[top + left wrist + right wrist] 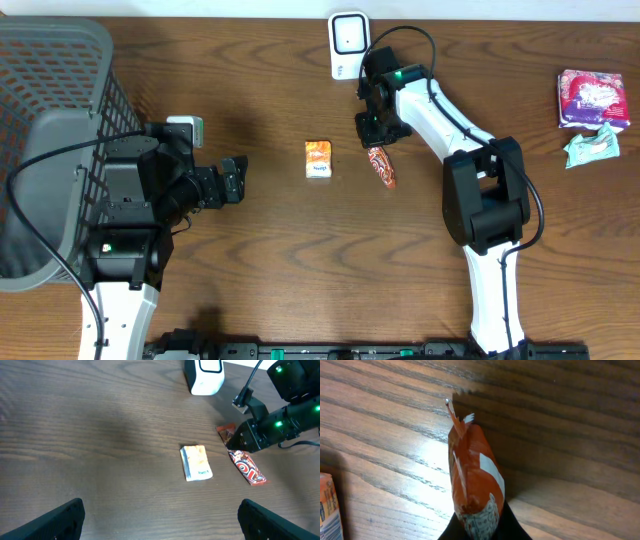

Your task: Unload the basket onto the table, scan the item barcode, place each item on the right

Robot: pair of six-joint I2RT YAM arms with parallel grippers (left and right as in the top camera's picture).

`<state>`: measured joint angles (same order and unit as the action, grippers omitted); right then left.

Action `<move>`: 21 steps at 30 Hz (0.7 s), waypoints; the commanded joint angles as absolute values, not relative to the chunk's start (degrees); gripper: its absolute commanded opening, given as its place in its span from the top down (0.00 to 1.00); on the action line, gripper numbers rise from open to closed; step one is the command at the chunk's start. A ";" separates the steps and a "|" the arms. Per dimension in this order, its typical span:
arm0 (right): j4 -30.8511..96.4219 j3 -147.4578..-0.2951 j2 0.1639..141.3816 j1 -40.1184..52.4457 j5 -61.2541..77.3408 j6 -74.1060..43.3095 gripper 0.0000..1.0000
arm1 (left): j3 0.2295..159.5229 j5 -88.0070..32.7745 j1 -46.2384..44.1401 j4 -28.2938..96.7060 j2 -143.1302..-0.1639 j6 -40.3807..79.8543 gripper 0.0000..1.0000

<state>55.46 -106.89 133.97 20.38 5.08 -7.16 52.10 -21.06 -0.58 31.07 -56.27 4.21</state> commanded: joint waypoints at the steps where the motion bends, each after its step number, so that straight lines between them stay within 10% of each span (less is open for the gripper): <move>1: 55.99 -106.39 135.09 20.56 4.60 -7.25 0.99 | 51.83 -21.34 -0.38 30.98 -56.49 3.44 0.03; 14: 62.85 -124.51 134.89 16.73 21.63 -6.72 0.99 | 51.83 -21.34 -0.38 30.98 -56.49 3.44 0.03; 21: 46.33 -124.60 134.91 12.32 36.86 -16.58 0.99 | 51.83 -21.34 -0.38 30.98 -56.49 3.44 0.03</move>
